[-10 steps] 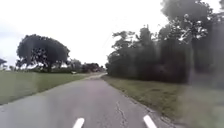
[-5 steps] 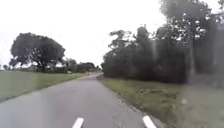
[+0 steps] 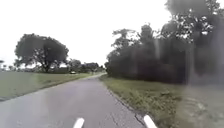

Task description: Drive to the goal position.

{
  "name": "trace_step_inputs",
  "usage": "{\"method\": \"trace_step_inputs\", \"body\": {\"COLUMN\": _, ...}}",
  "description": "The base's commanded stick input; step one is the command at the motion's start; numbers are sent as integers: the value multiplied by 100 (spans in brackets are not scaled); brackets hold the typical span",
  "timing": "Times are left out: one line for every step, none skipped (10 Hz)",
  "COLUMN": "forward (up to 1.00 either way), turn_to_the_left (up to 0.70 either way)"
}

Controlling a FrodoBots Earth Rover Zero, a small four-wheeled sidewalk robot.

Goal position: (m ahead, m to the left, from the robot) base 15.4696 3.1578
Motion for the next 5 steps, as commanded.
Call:
{"method": "trace_step_inputs", "body": {"forward": 69, "turn_to_the_left": 34}}
{"method": "trace_step_inputs", "body": {"forward": 69, "turn_to_the_left": 20}}
{"method": "trace_step_inputs", "body": {"forward": 69, "turn_to_the_left": 3}}
{"method": "trace_step_inputs", "body": {"forward": 69, "turn_to_the_left": 3}}
{"method": "trace_step_inputs", "body": {"forward": 69, "turn_to_the_left": 3}}
